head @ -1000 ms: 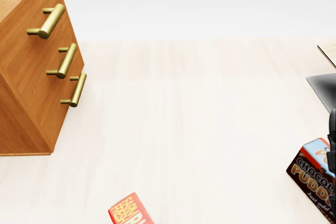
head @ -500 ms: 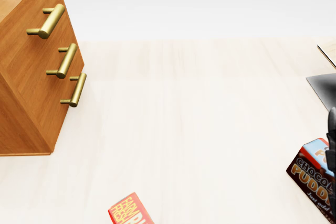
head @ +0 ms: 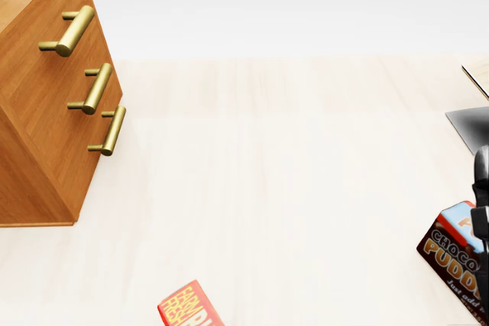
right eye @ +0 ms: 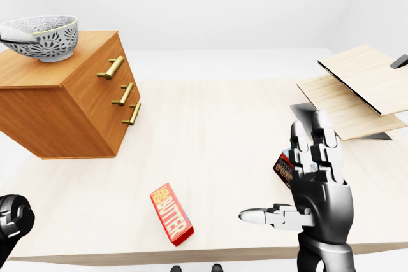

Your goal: Close the top drawer of the cabinet and put the bowl on top of it.

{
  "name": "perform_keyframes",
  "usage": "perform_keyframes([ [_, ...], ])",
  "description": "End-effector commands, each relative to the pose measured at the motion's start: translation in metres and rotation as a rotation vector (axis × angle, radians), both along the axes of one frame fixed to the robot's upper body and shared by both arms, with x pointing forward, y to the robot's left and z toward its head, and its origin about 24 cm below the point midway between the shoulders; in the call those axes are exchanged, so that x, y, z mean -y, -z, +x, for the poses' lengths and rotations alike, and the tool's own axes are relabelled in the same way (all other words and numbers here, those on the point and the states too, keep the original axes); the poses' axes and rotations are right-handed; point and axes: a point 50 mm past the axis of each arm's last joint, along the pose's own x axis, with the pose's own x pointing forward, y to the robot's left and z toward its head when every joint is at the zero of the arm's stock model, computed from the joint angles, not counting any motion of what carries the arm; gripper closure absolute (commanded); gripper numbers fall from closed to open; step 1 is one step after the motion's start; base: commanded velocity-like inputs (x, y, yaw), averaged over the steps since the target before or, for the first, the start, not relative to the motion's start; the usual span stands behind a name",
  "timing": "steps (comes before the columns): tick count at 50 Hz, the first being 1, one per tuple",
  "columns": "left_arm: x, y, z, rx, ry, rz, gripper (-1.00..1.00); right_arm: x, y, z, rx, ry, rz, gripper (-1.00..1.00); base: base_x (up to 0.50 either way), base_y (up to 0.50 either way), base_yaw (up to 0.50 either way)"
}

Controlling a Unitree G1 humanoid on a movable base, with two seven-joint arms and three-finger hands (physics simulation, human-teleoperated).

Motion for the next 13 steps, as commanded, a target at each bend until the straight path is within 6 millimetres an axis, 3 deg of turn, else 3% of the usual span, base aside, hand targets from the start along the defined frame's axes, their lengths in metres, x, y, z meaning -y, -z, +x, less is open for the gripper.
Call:
perform_keyframes([
  [1,0.052,0.005,-0.091,0.289,0.257,0.223,-1.00,-0.001,-0.003,0.006,-0.003,-0.004,-0.002,-1.00,0.00,0.00,0.00],
  [13,0.053,0.022,-0.122,0.411,0.454,0.116,-1.00,0.000,-0.004,0.008,-0.003,-0.002,-0.003,-1.00,0.00,0.00,0.00],
])
